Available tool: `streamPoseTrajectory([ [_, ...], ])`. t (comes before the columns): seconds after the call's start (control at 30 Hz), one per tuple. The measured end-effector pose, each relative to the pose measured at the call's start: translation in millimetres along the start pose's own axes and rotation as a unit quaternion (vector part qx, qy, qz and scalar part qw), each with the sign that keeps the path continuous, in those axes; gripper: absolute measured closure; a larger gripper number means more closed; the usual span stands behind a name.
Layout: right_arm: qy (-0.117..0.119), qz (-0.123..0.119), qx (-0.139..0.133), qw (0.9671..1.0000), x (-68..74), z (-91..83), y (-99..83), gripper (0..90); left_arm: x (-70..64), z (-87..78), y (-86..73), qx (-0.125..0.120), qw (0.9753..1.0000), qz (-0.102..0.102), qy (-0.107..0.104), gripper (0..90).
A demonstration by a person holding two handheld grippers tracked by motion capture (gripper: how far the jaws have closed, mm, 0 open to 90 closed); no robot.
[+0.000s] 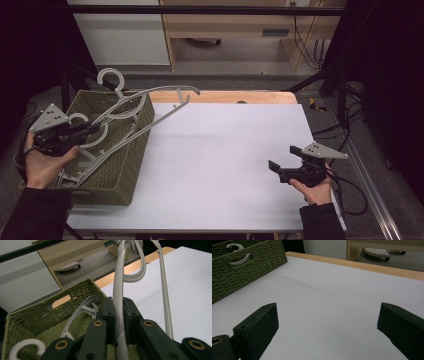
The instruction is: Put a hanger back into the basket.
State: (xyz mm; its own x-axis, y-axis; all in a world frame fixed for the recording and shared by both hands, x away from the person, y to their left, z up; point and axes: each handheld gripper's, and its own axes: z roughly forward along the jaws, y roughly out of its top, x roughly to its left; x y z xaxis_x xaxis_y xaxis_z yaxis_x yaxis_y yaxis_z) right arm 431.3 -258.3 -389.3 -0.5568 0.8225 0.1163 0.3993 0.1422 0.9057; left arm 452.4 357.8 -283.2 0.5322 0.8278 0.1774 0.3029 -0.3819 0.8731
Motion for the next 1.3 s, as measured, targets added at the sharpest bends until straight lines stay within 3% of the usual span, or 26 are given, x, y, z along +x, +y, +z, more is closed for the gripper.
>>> streamPoseTrajectory([
  [0.3,0.003,-0.003,0.003,1.0000,-0.1,0.8,-0.2,3.6,39.7,-8.0,-21.8,-0.001,0.9991,-0.024,0.034,81.3],
  [0.6,0.001,-0.004,0.007,1.0000,0.1,2.2,-0.8,3.4,66.7,-13.6,-47.0,0.001,0.9969,-0.051,0.060,81.3],
  [0.83,0.001,-0.003,0.008,1.0000,0.0,3.1,-1.2,3.3,80.3,-16.5,-65.6,0.002,0.9954,-0.070,0.065,81.3],
  [1.3,0.000,-0.005,0.010,0.9999,0.1,3.8,-1.4,3.3,92.6,-27.1,-83.0,0.023,0.9939,-0.078,0.075,81.3],
])
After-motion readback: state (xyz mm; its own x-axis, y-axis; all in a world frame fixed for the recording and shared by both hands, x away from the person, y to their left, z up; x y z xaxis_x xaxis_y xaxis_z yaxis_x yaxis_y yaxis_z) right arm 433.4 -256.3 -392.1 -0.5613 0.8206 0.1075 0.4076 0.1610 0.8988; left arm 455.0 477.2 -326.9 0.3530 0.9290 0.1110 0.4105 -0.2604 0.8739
